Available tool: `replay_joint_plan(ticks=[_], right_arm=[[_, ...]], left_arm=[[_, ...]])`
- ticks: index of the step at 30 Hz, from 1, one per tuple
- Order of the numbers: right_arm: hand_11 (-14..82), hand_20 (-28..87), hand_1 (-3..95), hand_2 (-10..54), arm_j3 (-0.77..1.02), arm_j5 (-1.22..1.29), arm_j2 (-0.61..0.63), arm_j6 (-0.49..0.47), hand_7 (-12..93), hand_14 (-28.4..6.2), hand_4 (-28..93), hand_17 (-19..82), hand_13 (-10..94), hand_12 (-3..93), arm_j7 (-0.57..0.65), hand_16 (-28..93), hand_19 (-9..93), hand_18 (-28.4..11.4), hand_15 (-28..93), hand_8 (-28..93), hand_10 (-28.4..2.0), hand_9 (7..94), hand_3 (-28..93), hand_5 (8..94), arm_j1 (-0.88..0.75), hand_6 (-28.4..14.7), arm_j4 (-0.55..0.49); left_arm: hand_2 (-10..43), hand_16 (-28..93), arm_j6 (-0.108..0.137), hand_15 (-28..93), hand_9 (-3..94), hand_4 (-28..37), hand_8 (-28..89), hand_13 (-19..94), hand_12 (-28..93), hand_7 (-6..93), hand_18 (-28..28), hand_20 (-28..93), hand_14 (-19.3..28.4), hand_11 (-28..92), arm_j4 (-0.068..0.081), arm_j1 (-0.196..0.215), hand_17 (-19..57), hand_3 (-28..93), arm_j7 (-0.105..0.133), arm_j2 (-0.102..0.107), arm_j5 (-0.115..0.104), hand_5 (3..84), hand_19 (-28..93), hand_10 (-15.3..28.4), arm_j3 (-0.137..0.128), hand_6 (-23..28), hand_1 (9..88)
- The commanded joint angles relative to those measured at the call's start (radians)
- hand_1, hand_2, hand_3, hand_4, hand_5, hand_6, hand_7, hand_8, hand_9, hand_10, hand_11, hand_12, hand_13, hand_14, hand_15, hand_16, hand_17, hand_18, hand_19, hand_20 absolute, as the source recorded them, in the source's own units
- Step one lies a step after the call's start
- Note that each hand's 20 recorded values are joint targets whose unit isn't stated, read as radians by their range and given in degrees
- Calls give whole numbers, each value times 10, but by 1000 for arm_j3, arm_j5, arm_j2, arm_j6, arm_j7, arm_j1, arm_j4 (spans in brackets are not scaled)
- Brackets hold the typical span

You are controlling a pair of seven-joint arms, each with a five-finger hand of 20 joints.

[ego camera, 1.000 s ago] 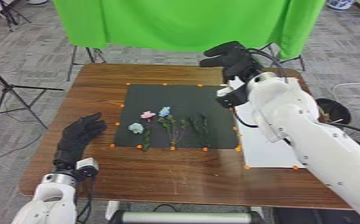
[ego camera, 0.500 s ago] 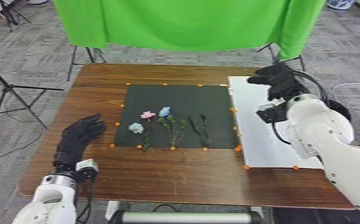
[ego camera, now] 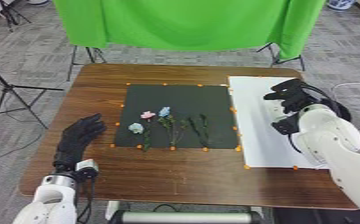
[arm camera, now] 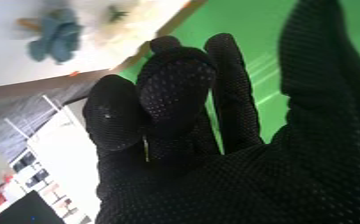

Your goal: Arrange flowers

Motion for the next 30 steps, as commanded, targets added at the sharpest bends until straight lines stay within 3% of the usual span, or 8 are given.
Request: replay_joint_plan(ticks=[1, 17, 19, 23, 24, 28, 30], right_arm=[[90, 515, 427, -95, -29, -44, -4, -20, 158, -34, -181, 590, 840, 173, 25, 287, 932, -141, 652, -97, -157, 561, 712, 526, -8, 38, 44], [96, 514, 416, -95, -46, -75, -25, -42, 171, -32, -185, 592, 842, 174, 49, 285, 932, -140, 654, -104, -157, 567, 712, 538, -49, 39, 115], [103, 515, 427, -95, -67, -84, -26, -9, 172, -31, -184, 594, 846, 175, 45, 284, 932, -139, 653, -104, -153, 579, 711, 545, -46, 39, 121], [148, 522, 481, -95, -134, -121, -20, 120, 183, -27, -189, 615, 871, 180, 9, 282, 932, -140, 648, -111, -132, 654, 703, 599, -31, 32, 136], [155, 529, 506, -95, -143, -133, -18, 151, 186, -25, -195, 622, 879, 190, 1, 284, 932, -140, 647, -66, -130, 680, 685, 623, -34, 26, 137], [75, 557, 594, -95, -192, -151, -15, 241, 201, -18, -197, 654, 910, 339, -30, 293, 932, -139, 649, 45, -110, 832, 616, 756, -16, 14, 138], [75, 565, 607, -95, -211, -156, -12, 282, 213, -15, -199, 661, 918, 367, -43, 296, 932, -139, 651, 60, -106, 865, 615, 787, -12, 16, 134]], left_arm=[[-44, 10, -7, 207, 486, -283, -65, 407, 146, 172, 124, 214, 165, 188, 24, 42, 106, 673, -25, -16, 0, 507, 86, 132, 11, 10, 199], [-45, 11, -7, 206, 487, -283, -66, 407, 146, 172, 124, 214, 165, 187, 23, 48, 106, 674, -30, -23, -2, 506, 85, 132, 9, 9, 199], [-44, 11, -8, 206, 487, -283, -66, 407, 145, 171, 124, 214, 164, 187, 23, 47, 106, 674, -30, -23, -2, 506, 86, 132, 8, 10, 199], [-45, 11, -7, 206, 487, -283, -65, 408, 145, 171, 125, 214, 164, 188, 23, 49, 106, 676, -25, -24, -3, 505, 86, 132, 7, 9, 198], [-45, 11, -9, 206, 487, -283, -65, 408, 145, 170, 125, 214, 165, 187, 26, 45, 106, 677, -28, -23, -3, 505, 86, 132, 8, 9, 198], [-45, 11, -8, 207, 487, -283, -65, 407, 145, 171, 125, 214, 165, 187, 27, 45, 106, 674, -27, -23, -3, 505, 86, 132, 9, 10, 200], [-45, 11, -7, 207, 487, -283, -65, 408, 146, 170, 125, 214, 165, 188, 25, 48, 106, 677, -29, -23, -3, 505, 86, 132, 8, 11, 198]])
